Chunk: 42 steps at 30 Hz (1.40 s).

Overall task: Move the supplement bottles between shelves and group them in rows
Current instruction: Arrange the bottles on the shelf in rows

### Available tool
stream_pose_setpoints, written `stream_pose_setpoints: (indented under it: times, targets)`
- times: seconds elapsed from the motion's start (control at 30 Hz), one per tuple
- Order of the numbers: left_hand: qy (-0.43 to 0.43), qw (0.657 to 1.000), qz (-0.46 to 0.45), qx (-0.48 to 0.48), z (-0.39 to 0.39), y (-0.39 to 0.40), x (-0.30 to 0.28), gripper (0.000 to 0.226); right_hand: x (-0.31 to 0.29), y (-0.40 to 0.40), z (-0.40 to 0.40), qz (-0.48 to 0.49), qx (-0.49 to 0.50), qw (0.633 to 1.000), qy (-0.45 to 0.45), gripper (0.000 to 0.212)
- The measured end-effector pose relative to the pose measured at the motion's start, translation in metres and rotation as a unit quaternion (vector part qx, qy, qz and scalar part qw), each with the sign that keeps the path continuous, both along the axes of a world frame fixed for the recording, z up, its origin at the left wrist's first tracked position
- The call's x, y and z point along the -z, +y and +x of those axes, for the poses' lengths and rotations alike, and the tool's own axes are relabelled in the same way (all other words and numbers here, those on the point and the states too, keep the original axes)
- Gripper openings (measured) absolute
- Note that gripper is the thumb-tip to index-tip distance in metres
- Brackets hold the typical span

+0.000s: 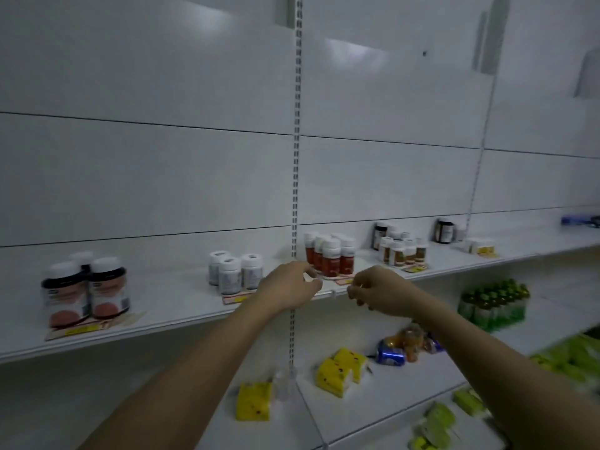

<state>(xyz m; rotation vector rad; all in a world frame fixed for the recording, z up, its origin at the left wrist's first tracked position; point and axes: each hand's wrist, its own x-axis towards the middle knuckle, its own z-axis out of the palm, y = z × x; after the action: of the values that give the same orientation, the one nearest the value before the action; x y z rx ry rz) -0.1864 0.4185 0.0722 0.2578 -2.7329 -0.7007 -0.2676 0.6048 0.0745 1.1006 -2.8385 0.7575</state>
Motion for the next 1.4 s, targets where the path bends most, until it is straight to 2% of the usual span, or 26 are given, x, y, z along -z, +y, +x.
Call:
stream_pose_setpoints:
  times: [0.17, 0.33, 0.5, 0.6, 0.73, 0.83, 0.9, 1.0, 1.2, 1.4]
  targets:
    - [-0.006, 1.0, -0.022, 0.016, -0.064, 0.084, 0.002, 0.033, -0.016, 0.116, -0.062, -0.027, 0.053, 0.998, -0.006, 0.018]
    - [-0.016, 0.999, -0.034, 0.02, -0.115, 0.124, 0.017, 0.032, 0.014, 0.156, -0.117, -0.066, 0.07, 0.994, -0.044, 0.017]
    - [-0.029, 0.999, -0.029, 0.019, -0.176, 0.144, 0.041, 0.031, 0.058, 0.159, -0.17, -0.028, 0.063, 0.994, -0.088, 0.015]
    - [-0.03, 0.999, -0.017, 0.028, -0.222, 0.15, 0.049, 0.032, 0.062, 0.158, -0.211, -0.005, 0.061, 0.994, -0.089, 0.013]
    - [0.011, 1.0, 0.008, 0.013, -0.295, 0.148, 0.033, 0.029, 0.037, 0.156, -0.28, 0.015, 0.063, 0.995, -0.071, 0.011]
    - [0.063, 0.997, 0.018, -0.028, -0.349, 0.139, 0.002, 0.025, 0.0, 0.153, -0.335, 0.023, 0.07, 0.997, -0.023, 0.013]
    - [0.093, 0.994, 0.034, -0.042, -0.381, 0.131, -0.016, 0.022, -0.023, 0.148, -0.37, 0.0, 0.072, 0.997, 0.013, 0.015]
    - [0.117, 0.99, 0.063, -0.041, -0.42, 0.119, -0.033, 0.022, -0.042, 0.14, -0.416, -0.056, 0.069, 0.996, 0.022, 0.015]
    - [0.105, 0.991, 0.063, -0.046, -0.486, 0.103, -0.039, 0.022, -0.045, 0.126, -0.502, -0.088, 0.036, 0.995, 0.0, 0.015]
    - [0.057, 0.995, 0.03, -0.072, -0.538, 0.105, -0.021, 0.033, -0.026, 0.107, -0.581, -0.054, -0.057, 0.996, -0.044, 0.019]
